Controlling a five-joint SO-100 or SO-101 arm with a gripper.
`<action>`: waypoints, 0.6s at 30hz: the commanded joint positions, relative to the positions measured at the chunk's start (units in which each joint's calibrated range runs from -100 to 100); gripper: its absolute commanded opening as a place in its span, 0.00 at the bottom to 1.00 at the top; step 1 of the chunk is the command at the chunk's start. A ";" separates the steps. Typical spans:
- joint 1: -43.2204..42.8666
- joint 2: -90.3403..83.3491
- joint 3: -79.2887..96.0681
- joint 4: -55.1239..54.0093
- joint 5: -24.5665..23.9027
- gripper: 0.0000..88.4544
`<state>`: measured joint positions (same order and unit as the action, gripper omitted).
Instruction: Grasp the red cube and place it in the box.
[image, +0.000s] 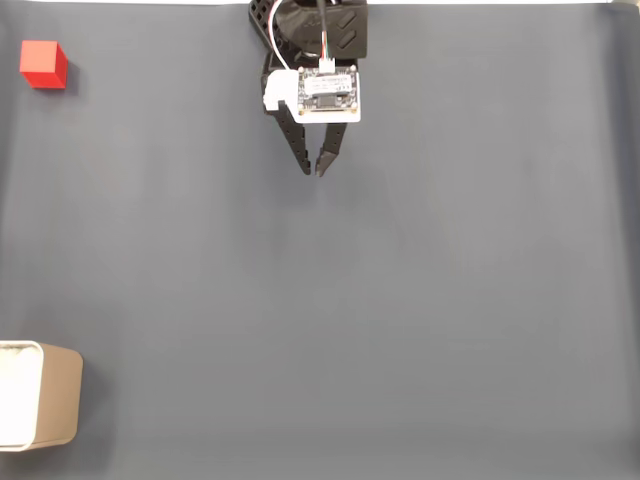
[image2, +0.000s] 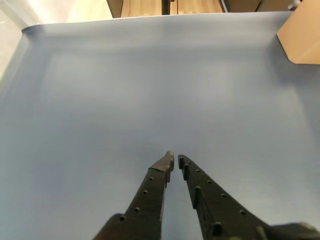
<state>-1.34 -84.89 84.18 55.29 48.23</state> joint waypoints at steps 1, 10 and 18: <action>1.12 4.39 -8.08 -0.86 0.24 0.00; 5.03 15.22 -20.67 0.53 0.63 0.00; 12.27 20.76 -27.88 2.00 1.76 0.00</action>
<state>7.86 -65.52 61.03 56.72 49.35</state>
